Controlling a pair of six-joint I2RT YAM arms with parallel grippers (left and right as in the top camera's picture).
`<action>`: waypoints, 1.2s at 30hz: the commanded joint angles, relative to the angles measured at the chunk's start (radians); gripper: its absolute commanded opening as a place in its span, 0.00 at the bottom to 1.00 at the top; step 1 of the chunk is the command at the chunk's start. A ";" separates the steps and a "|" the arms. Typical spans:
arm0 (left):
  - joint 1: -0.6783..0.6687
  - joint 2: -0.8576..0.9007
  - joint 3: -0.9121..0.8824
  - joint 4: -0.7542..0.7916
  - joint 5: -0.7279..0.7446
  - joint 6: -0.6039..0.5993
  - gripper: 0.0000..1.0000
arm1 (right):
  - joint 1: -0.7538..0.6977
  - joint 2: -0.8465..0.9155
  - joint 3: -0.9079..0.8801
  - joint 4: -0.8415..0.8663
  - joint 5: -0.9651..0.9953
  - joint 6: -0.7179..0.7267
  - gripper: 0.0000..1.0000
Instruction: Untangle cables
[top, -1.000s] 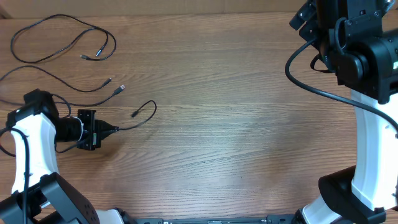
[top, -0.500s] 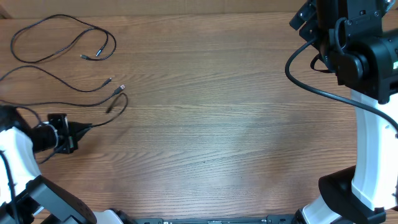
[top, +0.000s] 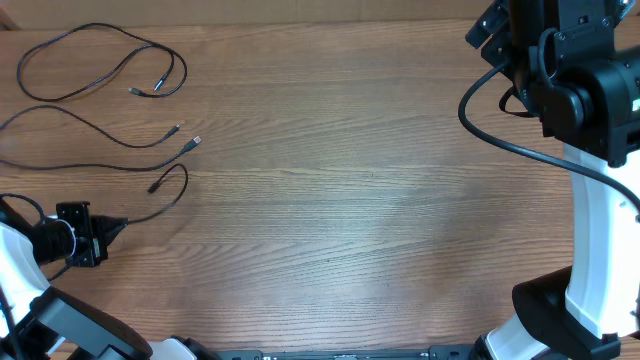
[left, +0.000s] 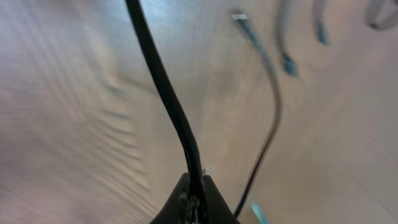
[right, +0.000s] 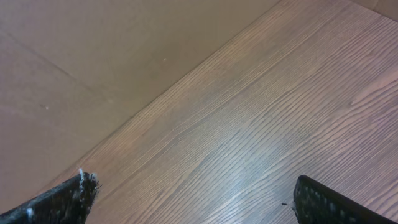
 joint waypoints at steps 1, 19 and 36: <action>0.005 0.007 0.011 -0.024 -0.254 -0.080 0.04 | -0.001 -0.003 -0.006 0.002 0.013 -0.009 1.00; -0.042 0.007 0.011 -0.002 -0.420 -0.051 0.26 | -0.001 -0.003 -0.006 0.002 0.013 -0.009 1.00; -0.444 0.016 0.010 0.130 -0.534 -0.043 0.98 | -0.001 -0.003 -0.006 0.002 0.013 -0.009 1.00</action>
